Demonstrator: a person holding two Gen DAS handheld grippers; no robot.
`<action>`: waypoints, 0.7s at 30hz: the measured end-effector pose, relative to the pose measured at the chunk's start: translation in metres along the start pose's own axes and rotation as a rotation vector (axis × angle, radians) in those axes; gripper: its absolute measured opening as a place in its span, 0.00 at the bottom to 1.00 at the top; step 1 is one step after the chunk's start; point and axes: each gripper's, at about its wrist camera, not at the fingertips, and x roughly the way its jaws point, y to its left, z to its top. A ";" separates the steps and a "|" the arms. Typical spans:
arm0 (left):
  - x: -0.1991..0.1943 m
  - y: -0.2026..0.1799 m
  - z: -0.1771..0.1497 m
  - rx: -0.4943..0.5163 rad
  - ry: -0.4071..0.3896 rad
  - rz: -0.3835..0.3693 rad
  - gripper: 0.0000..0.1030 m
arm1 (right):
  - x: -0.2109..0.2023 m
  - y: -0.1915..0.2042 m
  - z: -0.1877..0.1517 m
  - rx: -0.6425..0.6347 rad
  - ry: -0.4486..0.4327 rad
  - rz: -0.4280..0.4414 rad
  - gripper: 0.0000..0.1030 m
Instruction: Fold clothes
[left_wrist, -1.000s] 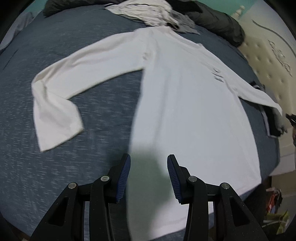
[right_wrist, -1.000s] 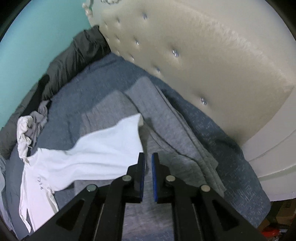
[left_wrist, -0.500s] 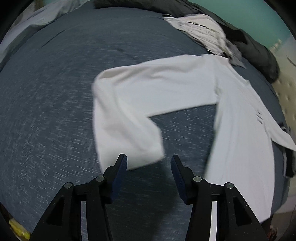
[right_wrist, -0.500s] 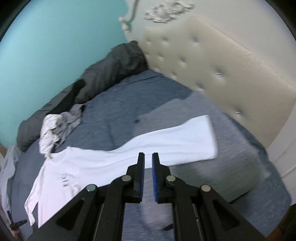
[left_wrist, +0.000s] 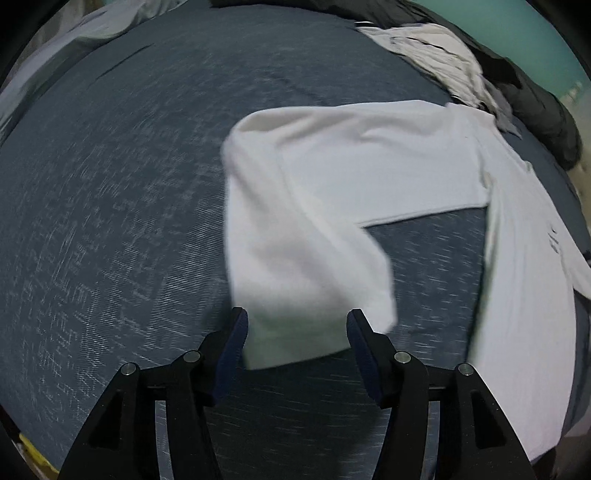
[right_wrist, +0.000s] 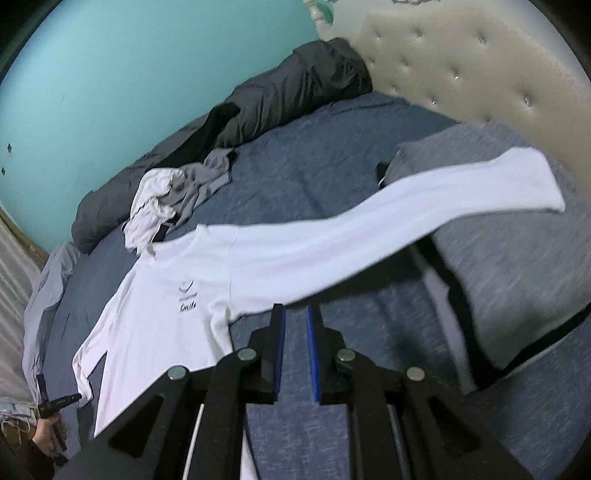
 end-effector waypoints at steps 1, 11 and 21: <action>0.002 0.003 0.000 -0.004 0.001 -0.002 0.58 | 0.002 0.004 -0.004 -0.005 0.007 0.002 0.11; 0.006 0.023 0.004 0.014 0.013 -0.033 0.03 | -0.001 0.033 -0.014 -0.060 0.019 0.013 0.11; -0.050 0.065 0.058 0.070 -0.065 0.068 0.03 | 0.002 0.049 -0.018 -0.082 0.036 0.021 0.11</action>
